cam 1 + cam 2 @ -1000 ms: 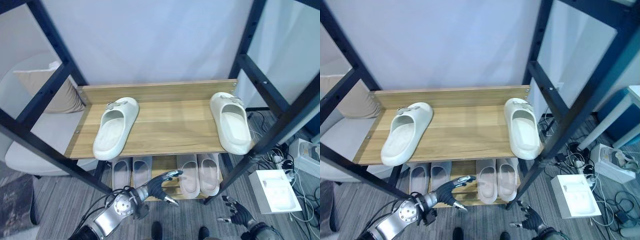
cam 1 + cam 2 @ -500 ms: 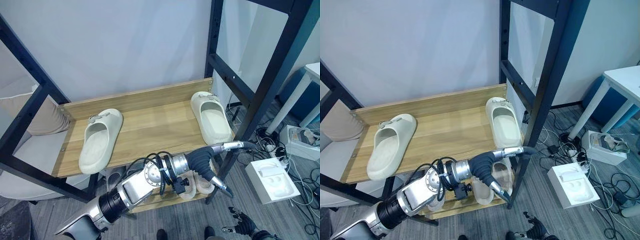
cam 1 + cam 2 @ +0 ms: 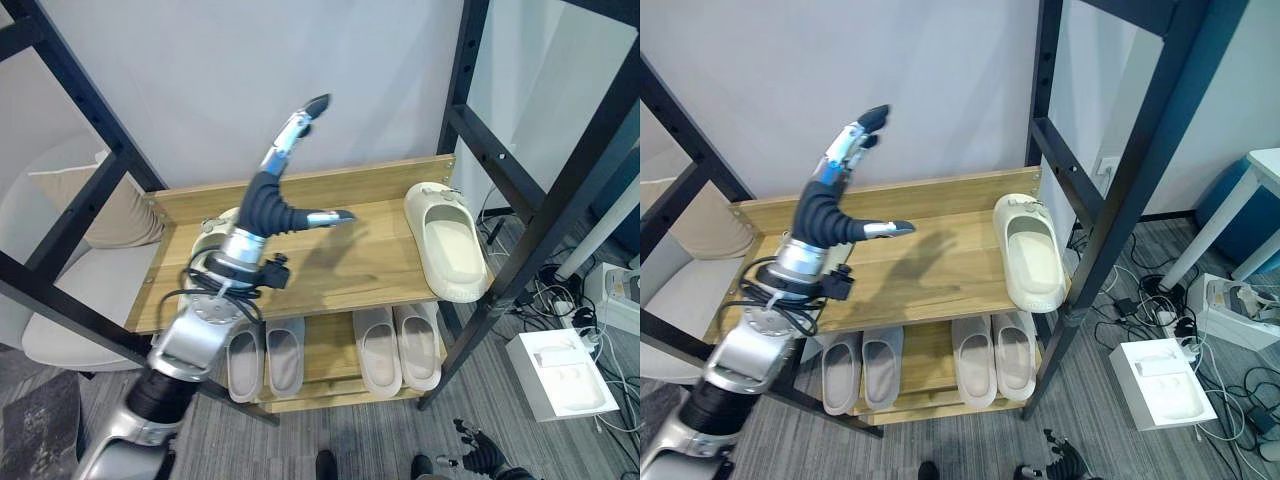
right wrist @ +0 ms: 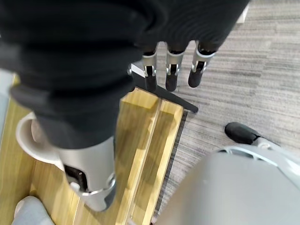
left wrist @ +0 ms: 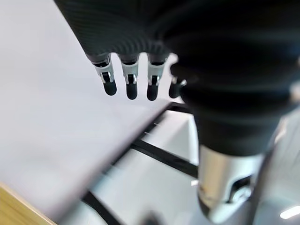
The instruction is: Arrange the slippers neatly on the shoe rack.
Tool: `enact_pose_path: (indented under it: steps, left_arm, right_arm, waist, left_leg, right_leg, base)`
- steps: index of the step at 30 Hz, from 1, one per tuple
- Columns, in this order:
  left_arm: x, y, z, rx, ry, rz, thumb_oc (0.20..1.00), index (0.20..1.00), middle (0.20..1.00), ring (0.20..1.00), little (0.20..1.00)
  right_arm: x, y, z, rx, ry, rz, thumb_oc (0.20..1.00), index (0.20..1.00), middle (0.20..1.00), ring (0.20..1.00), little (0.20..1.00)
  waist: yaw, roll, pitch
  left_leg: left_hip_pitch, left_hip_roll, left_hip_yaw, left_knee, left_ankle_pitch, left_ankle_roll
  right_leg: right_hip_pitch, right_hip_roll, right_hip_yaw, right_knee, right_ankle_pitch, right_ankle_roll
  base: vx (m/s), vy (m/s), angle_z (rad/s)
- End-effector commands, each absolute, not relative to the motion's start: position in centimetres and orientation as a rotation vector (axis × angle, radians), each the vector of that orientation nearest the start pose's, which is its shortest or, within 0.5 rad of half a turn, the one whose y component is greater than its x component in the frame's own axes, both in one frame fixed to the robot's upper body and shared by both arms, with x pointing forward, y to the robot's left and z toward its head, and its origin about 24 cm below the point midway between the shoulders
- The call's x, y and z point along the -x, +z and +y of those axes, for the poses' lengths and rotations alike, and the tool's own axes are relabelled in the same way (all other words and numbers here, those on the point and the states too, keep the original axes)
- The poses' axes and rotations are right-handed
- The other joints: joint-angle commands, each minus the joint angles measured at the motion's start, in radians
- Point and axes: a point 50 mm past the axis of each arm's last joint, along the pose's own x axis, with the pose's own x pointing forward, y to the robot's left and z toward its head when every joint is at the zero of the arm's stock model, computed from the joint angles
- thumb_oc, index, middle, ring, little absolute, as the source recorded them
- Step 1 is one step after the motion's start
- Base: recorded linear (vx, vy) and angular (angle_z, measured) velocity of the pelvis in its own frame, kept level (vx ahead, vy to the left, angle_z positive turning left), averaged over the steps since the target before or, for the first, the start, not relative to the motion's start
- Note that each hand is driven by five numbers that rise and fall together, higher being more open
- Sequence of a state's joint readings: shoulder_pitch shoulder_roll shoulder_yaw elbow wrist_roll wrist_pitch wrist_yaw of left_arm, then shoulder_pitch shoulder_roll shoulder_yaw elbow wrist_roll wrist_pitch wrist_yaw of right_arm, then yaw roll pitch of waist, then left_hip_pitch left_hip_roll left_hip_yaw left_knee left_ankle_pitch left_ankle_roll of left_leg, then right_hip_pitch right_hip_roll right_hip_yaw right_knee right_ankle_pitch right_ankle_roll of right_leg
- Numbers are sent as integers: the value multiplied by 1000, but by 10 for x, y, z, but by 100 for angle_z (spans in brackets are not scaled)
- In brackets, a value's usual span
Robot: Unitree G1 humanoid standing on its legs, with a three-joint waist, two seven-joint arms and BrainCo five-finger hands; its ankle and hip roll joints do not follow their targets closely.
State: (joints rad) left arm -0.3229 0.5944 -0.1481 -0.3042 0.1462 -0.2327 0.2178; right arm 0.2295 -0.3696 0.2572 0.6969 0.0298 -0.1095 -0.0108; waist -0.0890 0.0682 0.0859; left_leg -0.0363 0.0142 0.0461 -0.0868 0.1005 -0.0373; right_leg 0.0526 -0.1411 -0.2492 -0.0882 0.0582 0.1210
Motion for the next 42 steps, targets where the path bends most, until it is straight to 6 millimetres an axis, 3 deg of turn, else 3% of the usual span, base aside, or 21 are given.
enact_pose_path:
  steps: [1,6,10,20,26,32,38,40,42]
  left_arm:
    - [-255,236,187,-841,97,-996,1000,1000,1000,1000,1000]
    - [-247,224,236,-1185,265,-862,1000,1000,1000,1000,1000]
    - [-247,217,250,-1307,301,-794,1000,1000,1000,1000,1000]
    - [-273,157,262,-1384,341,-528,1000,1000,1000,1000,1000]
    - [-292,135,273,-1433,413,-385,1000,1000,1000,1000,1000]
    - [-314,137,286,-1515,468,-298,1000,1000,1000,1000,1000]
    - [-333,156,293,-1621,472,-266,1000,1000,1000,1000,1000]
    - [-339,166,292,-1643,466,-280,818,818,818,818,818]
    - [-344,176,288,-1654,465,-298,796,796,796,796,796]
  right_arm:
    - [-133,-112,-224,316,74,734,1000,1000,1000,1000,1000]
    - [-130,-110,-232,313,62,733,1000,1000,1000,1000,1000]
    - [-130,-107,-234,318,69,727,1000,1000,1000,1000,1000]
    - [-134,-103,-232,298,73,701,1000,1000,1000,1000,1000]
    - [-139,-98,-235,300,59,672,1000,1000,1000,1000,1000]
    - [-145,-93,-240,307,30,645,1000,1000,1000,1000,1000]
    - [-147,-89,-245,310,20,635,1000,1000,1000,1000,1000]
    - [-147,-89,-246,308,20,633,1000,1000,1000,1000,1000]
    - [-148,-89,-245,303,24,631,1000,1000,1000,1000,1000]
  waist:
    - [32,-32,7]
    - [46,-23,9]
    - [45,-21,9]
    - [18,-27,18]
    - [-9,-30,20]
    - [-46,-24,24]
    - [-78,-14,28]
    - [-84,-10,29]
    - [-88,-7,31]
  left_leg:
    - [79,12,-5,0,-85,-35]
    - [82,11,-12,0,-88,-37]
    - [81,13,-13,0,-89,-38]
    - [78,20,-4,0,-93,-38]
    - [76,23,12,0,-96,-39]
    - [65,25,39,0,-96,-41]
    - [51,28,60,0,-95,-42]
    - [47,28,64,0,-94,-43]
    - [46,28,67,0,-94,-43]
  right_leg:
    - [18,-24,-40,1,-18,51]
    - [20,-20,-41,1,-22,48]
    - [19,-18,-43,1,-25,47]
    - [6,-7,-27,1,-31,43]
    - [-7,-3,-11,1,-28,43]
    - [-39,0,19,1,-19,45]
    - [-69,2,44,1,-11,48]
    - [-76,3,49,1,-9,49]
    - [-80,3,52,1,-9,48]
  base:
    - [34,-7,8]
    - [22,-6,4]
    - [18,-9,5]
    - [0,0,0]
    - [10,-3,-4]
    - [15,6,-10]
    - [4,0,-2]
    - [11,-7,-9]
    - [19,-11,-14]
